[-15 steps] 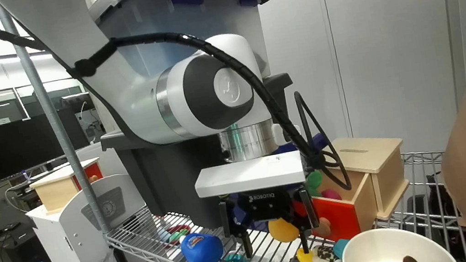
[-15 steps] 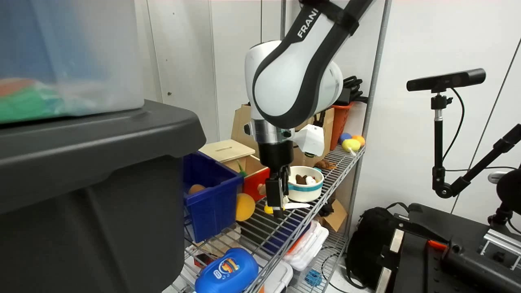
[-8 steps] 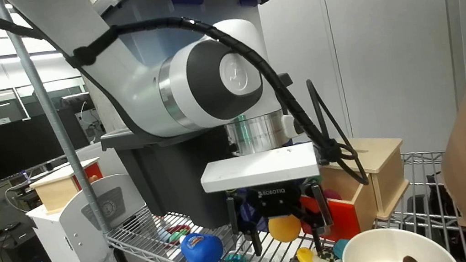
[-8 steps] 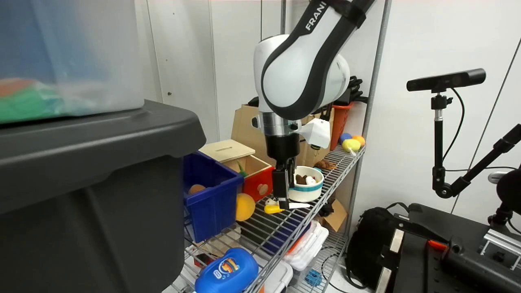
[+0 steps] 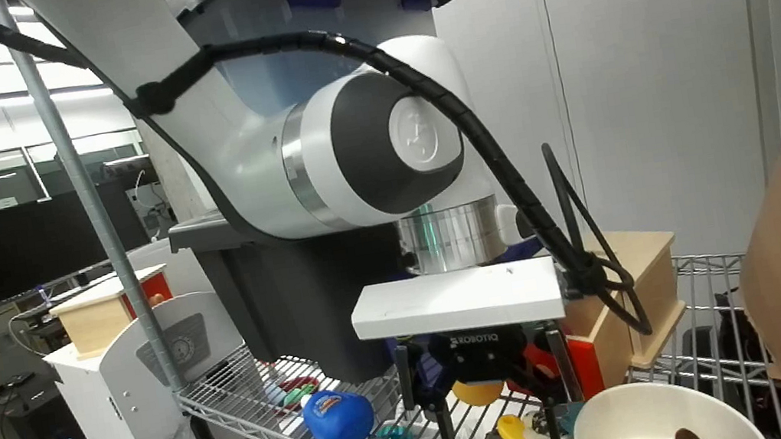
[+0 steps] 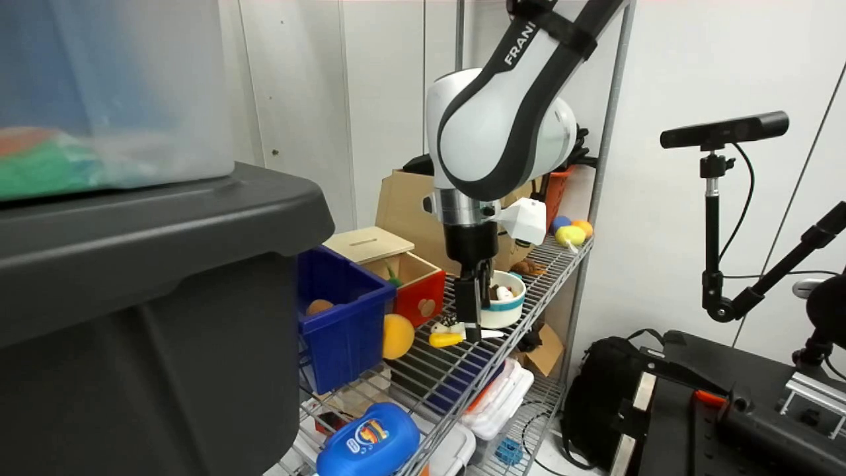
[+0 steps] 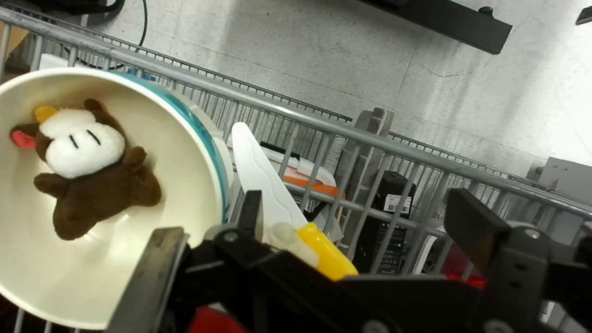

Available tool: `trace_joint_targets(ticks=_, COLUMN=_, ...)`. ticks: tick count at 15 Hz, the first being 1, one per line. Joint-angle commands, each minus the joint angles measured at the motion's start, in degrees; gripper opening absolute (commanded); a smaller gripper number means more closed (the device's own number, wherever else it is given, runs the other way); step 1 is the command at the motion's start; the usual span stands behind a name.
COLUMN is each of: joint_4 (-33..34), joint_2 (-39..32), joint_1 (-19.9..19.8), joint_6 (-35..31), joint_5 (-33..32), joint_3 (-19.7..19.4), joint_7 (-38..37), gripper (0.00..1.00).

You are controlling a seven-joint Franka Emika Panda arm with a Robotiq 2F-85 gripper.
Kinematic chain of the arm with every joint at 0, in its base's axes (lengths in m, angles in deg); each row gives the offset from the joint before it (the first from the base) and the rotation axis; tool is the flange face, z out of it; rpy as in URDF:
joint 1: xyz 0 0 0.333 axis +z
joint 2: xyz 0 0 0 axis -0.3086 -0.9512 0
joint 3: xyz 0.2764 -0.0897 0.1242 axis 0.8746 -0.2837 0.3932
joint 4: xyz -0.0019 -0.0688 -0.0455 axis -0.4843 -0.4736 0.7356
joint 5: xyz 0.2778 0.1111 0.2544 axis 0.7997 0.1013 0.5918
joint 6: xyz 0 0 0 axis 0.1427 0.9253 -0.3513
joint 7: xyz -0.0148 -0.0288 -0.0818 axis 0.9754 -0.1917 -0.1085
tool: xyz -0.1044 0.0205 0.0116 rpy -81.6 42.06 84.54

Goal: Pick up the white object and put it in the chest drawer

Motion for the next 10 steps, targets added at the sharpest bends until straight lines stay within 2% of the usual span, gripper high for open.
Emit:
trace_joint_targets(ticks=1, joint_4=0.6, joint_2=-0.7, joint_1=-1.2, joint_6=0.1, joint_5=1.0, joint_3=0.1, joint_7=1.6, gripper=1.00)
trace_joint_targets(ticks=10, joint_4=1.8, joint_2=-1.6, joint_1=-1.3, joint_6=0.7, joint_5=0.6, joint_3=-0.1, joint_7=1.6, gripper=1.00)
